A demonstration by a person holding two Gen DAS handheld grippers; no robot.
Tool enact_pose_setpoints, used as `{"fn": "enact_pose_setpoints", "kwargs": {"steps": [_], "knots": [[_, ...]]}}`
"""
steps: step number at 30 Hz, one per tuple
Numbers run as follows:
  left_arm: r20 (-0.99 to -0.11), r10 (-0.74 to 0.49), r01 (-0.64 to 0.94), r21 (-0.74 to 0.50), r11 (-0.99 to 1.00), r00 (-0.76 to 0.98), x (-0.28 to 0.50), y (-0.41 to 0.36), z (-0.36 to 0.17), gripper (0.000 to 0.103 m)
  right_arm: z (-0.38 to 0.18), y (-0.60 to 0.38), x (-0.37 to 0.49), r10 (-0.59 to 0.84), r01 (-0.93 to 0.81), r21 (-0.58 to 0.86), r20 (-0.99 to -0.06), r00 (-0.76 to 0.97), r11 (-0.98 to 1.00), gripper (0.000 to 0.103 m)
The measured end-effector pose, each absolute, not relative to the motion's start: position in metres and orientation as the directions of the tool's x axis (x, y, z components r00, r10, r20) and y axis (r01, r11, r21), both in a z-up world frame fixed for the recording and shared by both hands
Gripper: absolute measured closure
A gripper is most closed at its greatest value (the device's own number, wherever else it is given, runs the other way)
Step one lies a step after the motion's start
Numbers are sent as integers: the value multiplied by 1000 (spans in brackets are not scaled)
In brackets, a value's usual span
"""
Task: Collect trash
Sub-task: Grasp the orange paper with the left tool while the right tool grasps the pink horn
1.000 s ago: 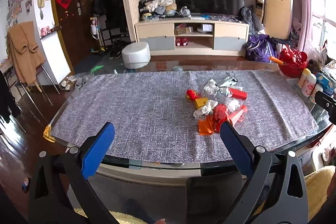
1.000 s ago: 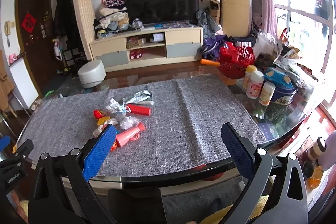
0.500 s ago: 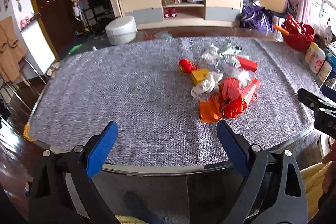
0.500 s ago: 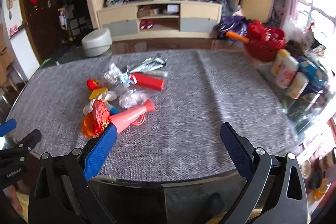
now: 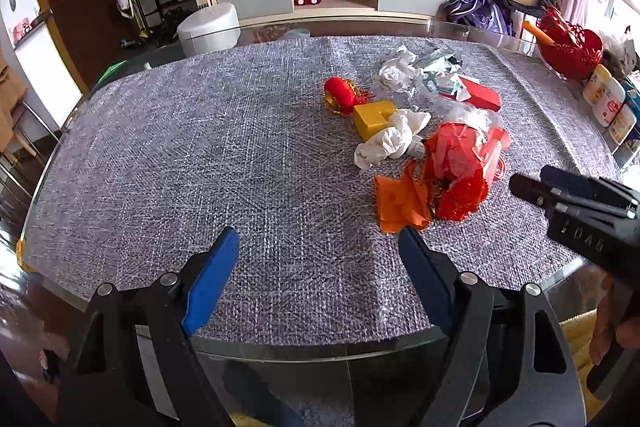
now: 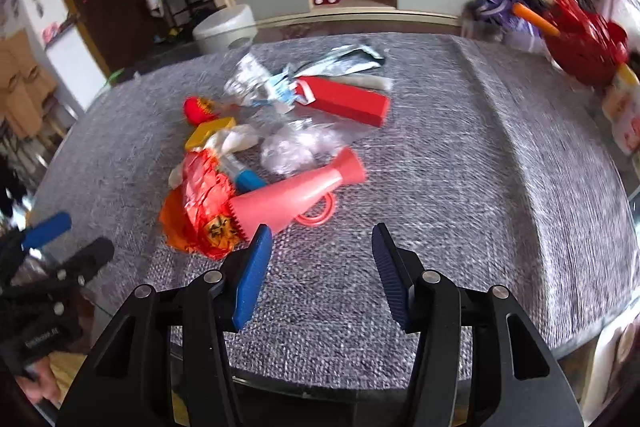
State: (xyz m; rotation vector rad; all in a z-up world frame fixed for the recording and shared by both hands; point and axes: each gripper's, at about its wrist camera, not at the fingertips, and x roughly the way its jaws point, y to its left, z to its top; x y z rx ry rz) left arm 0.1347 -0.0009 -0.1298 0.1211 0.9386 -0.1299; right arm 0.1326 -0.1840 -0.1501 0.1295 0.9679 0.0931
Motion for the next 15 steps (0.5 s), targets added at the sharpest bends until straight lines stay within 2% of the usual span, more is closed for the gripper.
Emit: {"fn": "enact_pose_setpoints", "kwargs": {"steps": [15], "knots": [[-833,-75,154,12,988,548,157,1,-137,26,-163,-176,160,147,-76,126,-829,540,989,21]]}}
